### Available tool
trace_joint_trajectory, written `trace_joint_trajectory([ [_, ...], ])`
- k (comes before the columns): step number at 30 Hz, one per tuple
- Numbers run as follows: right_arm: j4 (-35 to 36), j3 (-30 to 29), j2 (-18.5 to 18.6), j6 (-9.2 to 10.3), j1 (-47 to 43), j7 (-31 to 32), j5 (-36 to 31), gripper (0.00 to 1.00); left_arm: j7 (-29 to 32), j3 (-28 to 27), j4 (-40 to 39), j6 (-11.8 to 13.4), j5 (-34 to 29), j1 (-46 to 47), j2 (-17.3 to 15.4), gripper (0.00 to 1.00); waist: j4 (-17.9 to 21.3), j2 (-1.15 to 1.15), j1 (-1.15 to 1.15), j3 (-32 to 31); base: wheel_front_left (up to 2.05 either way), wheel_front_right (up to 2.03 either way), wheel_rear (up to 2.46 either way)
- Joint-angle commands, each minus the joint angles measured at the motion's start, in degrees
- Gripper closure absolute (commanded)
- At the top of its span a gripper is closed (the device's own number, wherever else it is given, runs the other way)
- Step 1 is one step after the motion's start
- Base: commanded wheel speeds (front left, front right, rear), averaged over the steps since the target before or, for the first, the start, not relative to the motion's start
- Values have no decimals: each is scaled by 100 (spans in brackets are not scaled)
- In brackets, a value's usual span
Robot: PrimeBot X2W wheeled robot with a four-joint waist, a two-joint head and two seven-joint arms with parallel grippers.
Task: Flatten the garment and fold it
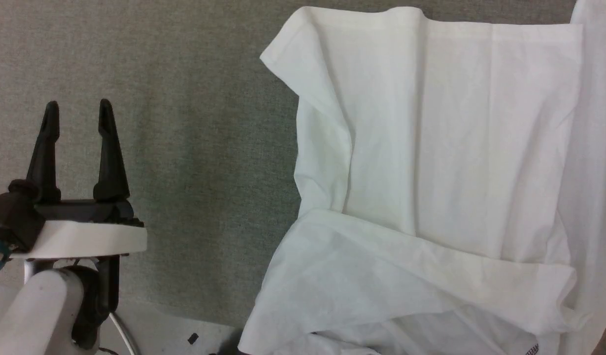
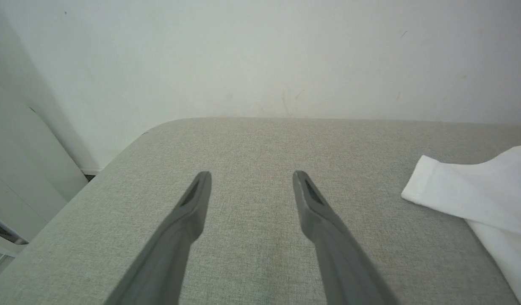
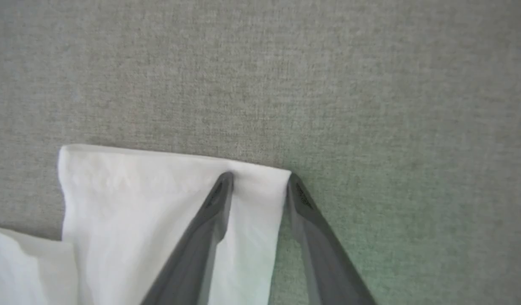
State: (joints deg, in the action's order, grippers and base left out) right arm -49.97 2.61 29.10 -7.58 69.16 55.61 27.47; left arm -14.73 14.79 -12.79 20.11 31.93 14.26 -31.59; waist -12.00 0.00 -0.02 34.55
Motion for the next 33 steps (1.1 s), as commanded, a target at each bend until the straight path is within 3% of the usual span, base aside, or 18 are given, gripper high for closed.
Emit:
trace_joint_trajectory([
  [1,-513,194,-350,9,-675,288,81,100,-26,-37,51,-57,-54,36,43,0,0,0,2,-52,0,0,0],
  [5,-350,293,-317,9,-683,92,139,100,-26,-62,216,-146,-103,16,100,0,44,0,2,-204,0,0,0],
  [12,350,567,134,9,-751,-1383,81,100,-19,24,596,-227,-138,-125,170,0,244,0,2,-948,0,0,0],
  [18,923,1036,254,9,-1091,-2062,283,100,96,56,742,-169,-116,-342,118,0,473,0,2,-1548,0,0,0],
  [27,2453,2027,-169,9,-1884,-2473,1031,100,444,127,723,-3,-102,-707,-11,0,806,0,2,-2307,0,0,0],
  [33,3276,2433,-879,9,-2549,-2501,1321,100,587,171,685,59,-86,-854,-57,0,874,0,2,-2603,0,0,0],
])
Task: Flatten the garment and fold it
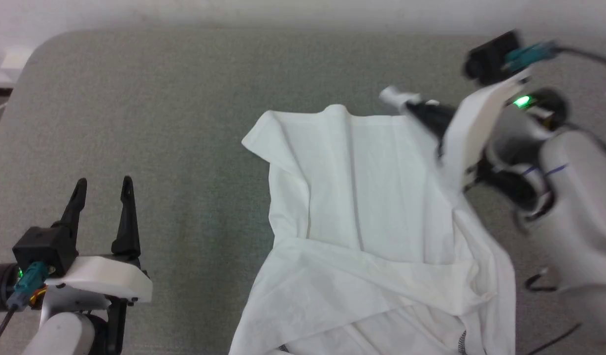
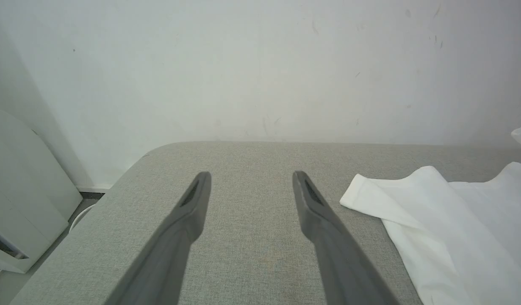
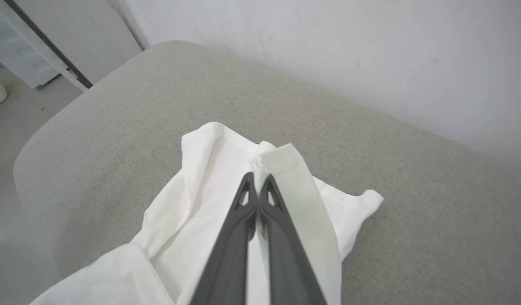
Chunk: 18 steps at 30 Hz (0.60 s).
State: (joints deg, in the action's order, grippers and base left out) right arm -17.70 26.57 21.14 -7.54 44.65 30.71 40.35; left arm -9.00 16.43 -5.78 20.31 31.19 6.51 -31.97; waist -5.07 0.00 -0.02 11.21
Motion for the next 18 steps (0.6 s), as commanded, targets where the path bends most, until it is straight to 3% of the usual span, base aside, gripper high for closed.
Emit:
trace_joint_trajectory([
  [1,143,110,-230,5,-203,4,37,100,34,15,-24,44,-8,-94,-26,0,179,0,2,-296,0,0,0],
  [9,183,611,-1571,5,-1027,124,228,100,155,130,-32,34,-8,-101,-32,0,45,0,2,-437,0,0,0],
  [18,-231,1578,-1823,5,-1821,19,891,100,152,293,98,13,-29,-47,76,0,-198,0,2,-433,0,0,0],
])
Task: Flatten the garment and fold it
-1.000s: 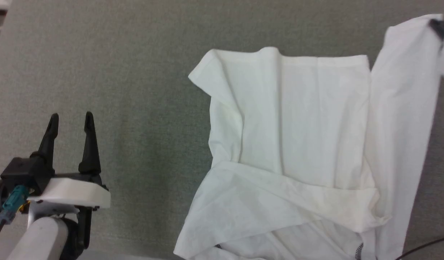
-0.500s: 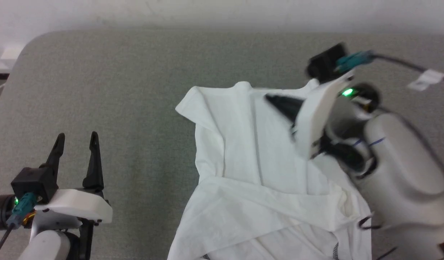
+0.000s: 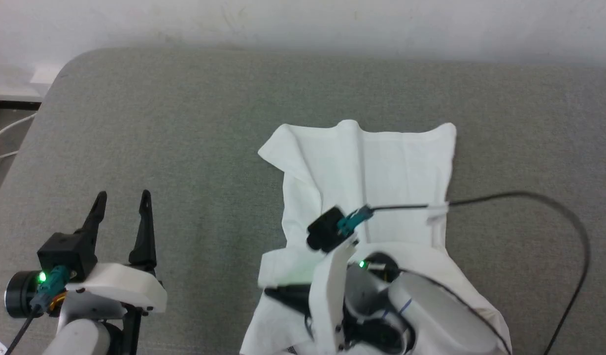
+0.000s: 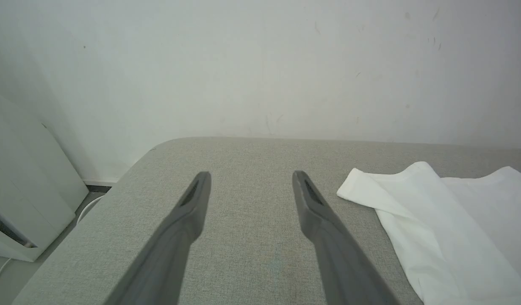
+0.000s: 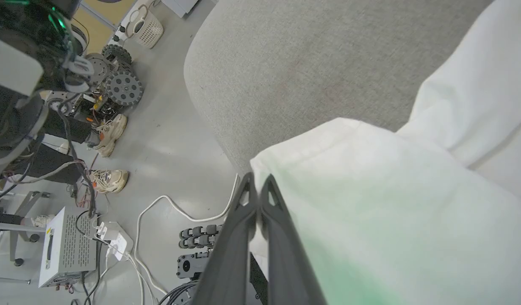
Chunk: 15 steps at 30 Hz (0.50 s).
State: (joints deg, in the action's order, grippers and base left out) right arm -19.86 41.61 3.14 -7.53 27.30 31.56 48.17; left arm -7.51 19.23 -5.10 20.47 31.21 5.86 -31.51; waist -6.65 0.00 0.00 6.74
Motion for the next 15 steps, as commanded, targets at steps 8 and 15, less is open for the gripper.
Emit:
trace_joint_trajectory([
  [8,-676,841,-25,4,-11,-696,482,64,-24,98,127,-10,-44,57,89,0,-93,0,0,61,0,0,0],
  [15,-484,1065,-25,4,320,-1793,509,0,-20,50,226,77,-33,-15,44,0,41,0,0,2,0,0,0],
])
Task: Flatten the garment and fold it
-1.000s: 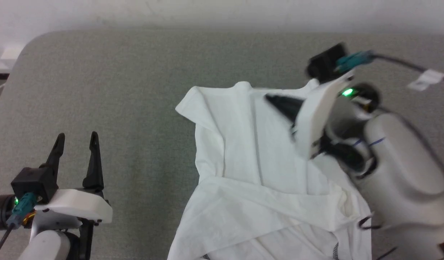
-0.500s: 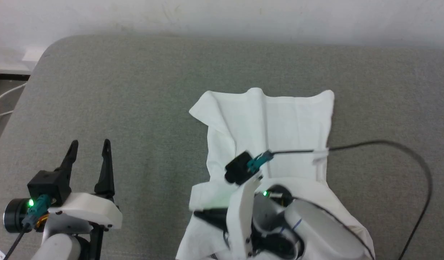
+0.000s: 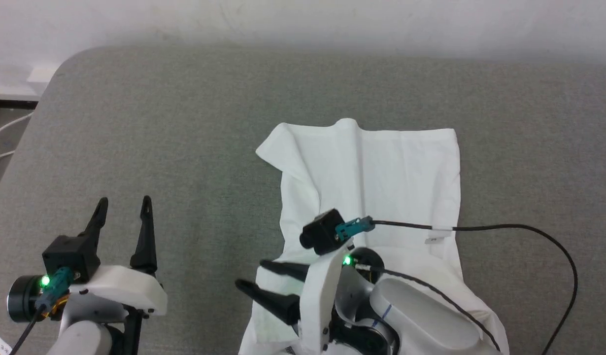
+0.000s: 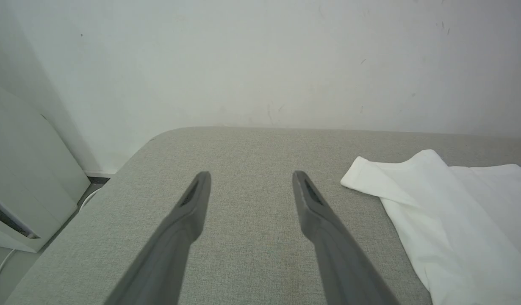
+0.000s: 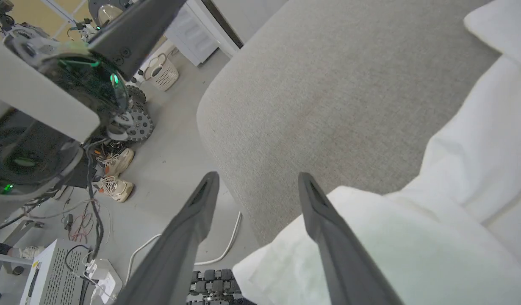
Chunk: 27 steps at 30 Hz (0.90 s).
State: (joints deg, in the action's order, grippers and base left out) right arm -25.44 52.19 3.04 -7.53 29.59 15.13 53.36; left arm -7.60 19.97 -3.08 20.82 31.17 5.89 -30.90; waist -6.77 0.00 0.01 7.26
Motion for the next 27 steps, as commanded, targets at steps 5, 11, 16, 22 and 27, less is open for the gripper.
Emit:
trace_joint_trajectory([
  [5,346,-257,107,4,112,-949,-281,0,41,-69,41,119,-14,-111,-84,0,176,0,-1,-192,0,0,0],
  [11,379,-1336,552,4,-80,-1689,-1193,0,134,-125,-22,282,-30,-217,-159,0,320,0,-1,-320,0,0,0],
  [16,618,-2537,869,4,-632,-1797,-2030,0,193,-173,-112,421,-38,-301,-197,0,448,0,-1,-336,0,0,0],
  [22,1342,-3860,1016,4,-1558,-1411,-2931,0,315,-168,-209,516,-25,-273,-191,0,605,0,-1,-272,0,0,0],
  [27,2251,-4662,786,4,-2156,-977,-3485,0,647,-9,-196,456,-34,134,-154,0,770,0,-1,-46,0,0,0],
])
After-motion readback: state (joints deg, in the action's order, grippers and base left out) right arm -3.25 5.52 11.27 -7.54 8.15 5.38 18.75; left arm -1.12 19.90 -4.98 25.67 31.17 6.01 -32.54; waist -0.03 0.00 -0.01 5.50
